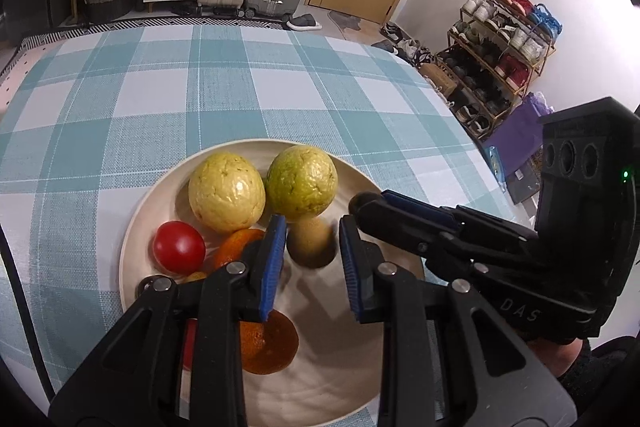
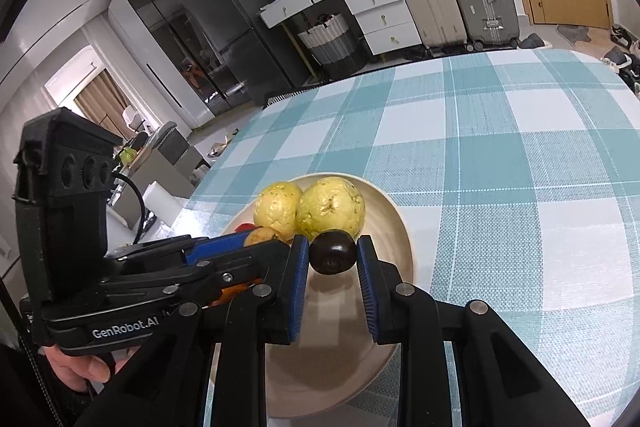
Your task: Organize fruits
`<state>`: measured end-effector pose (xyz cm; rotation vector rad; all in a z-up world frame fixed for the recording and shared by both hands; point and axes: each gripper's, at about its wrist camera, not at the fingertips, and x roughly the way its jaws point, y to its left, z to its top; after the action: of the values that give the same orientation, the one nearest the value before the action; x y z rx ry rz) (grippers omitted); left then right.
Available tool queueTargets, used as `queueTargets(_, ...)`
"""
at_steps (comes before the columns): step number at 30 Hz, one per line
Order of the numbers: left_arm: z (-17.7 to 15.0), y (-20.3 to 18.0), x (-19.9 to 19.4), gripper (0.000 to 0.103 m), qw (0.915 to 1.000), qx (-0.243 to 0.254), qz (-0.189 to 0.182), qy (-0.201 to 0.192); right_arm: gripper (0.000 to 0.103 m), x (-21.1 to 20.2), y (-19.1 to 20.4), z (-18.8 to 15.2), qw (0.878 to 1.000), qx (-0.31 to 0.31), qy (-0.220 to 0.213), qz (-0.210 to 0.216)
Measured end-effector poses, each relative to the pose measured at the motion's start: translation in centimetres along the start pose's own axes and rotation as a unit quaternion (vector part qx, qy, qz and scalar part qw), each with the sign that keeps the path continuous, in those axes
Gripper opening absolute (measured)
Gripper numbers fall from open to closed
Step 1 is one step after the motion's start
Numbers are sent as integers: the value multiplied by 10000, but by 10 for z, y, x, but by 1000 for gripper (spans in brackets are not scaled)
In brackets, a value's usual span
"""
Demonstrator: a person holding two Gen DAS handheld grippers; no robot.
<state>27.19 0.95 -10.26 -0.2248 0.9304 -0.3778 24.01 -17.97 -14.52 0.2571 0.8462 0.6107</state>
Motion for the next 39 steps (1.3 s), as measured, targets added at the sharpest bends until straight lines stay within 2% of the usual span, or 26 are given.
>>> queueTargets(2,0,0,-3,24,10000,-3,-53,-45,27,1,0,1,10000,23,-21,10)
queueTargets(4,0,-1,-7,24,10000,32,-57,-70,38,-1,0,1,10000,30,-64,24)
queueTargets(10,-1,-4,-21,25,9998,87,30,-177,39,-11,0,1,9998,54,-179,-3)
queueTargets(14,-5,-5,-30,29,9997,26,110,-223,48,-24,-3,-2,9993,110,-326,-119)
queueTargets(17,-9,-9,-38,33,9992,98,254,-301,51,-37,-2,-6,9987,75,-475,-190)
queueTargets(19,-11,-13,-44,38,9988,149,314,-343,53,-44,0,-7,9981,41,-566,-259)
queueTargets(21,-14,-17,-52,42,9981,189,401,-419,61,-50,3,-9,9974,12,-656,-282)
queueTargets(22,-15,-19,-56,47,9978,202,439,-461,67,-54,5,-10,9970,6,-714,-294)
queueTargets(24,-18,-21,-65,55,9967,203,544,-574,70,-62,9,-11,9959,-23,-859,-280)
queueTargets(26,-20,-23,-74,58,9962,206,519,-673,79,-70,14,-12,9948,-81,-972,-305)
queueTargets(31,-25,-27,-96,81,9924,184,787,-932,87,-87,26,-15,9920,-198,-1204,-317)
queueTargets(35,-29,-29,-111,83,9886,181,997,-1114,96,-97,34,-19,9906,-305,-1297,-315)
queueTargets(39,-33,-30,-122,90,9853,153,1211,-1199,99,-105,42,-24,9892,-370,-1373,-348)
